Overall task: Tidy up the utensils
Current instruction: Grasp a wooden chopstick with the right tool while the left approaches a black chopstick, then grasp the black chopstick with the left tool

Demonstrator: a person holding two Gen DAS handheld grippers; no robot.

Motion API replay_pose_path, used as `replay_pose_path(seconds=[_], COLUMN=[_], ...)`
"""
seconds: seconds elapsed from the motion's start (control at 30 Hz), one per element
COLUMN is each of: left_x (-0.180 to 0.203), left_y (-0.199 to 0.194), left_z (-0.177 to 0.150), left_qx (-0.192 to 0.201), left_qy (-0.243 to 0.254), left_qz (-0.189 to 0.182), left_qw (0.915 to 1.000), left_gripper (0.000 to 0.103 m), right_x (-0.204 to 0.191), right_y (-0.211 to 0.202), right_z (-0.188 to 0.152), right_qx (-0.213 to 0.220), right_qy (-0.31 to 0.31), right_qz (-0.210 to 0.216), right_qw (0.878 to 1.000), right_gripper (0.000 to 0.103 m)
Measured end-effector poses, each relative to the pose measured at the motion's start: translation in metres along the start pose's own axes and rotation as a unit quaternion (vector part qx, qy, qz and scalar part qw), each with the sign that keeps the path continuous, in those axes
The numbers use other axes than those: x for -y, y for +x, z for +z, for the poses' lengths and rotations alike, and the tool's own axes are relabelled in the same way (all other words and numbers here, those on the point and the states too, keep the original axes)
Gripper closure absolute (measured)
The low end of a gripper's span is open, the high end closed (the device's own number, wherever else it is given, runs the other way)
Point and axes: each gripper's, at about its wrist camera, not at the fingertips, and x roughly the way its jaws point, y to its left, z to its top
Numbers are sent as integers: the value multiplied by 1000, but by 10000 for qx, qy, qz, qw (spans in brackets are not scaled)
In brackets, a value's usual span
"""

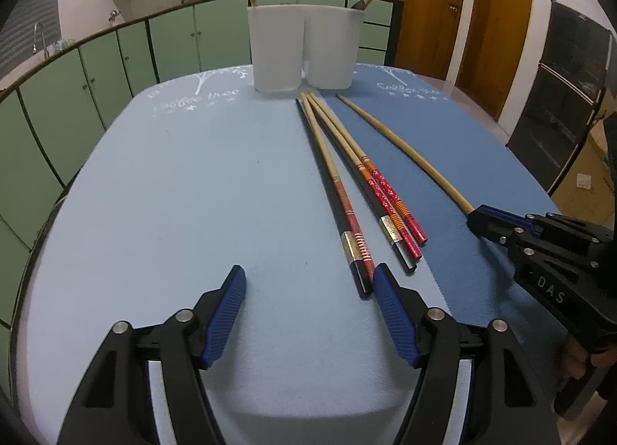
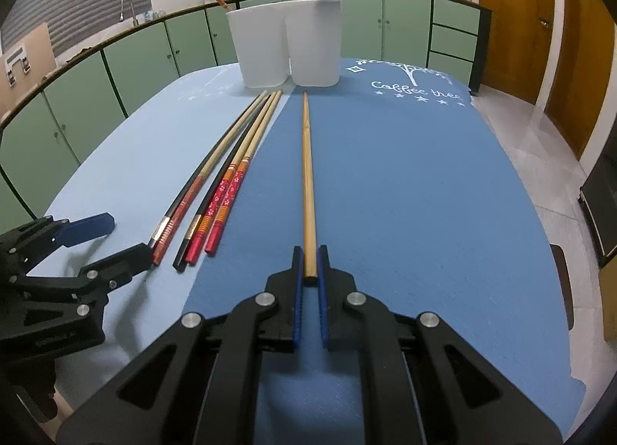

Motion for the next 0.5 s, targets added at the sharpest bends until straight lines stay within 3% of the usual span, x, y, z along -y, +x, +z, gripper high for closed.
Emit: replay_pose_path(seconds=[0.33,0.5], left_x=[-17,-4], left_y=[-2,-1], left_z=[-3,-4], left_qx=[-15,96], left_qy=[-171,-74], left_qz=[223,192], left_qw=[9996,9997], left_gripper=[37,53], right_x=[0,-1], right_y=[0,1], right_z=[-3,-4], right_qx=[50,113], right_qy=[17,-15], right_qz=[0,-19], right_qw=[10000,9999], right_gripper=[95,94])
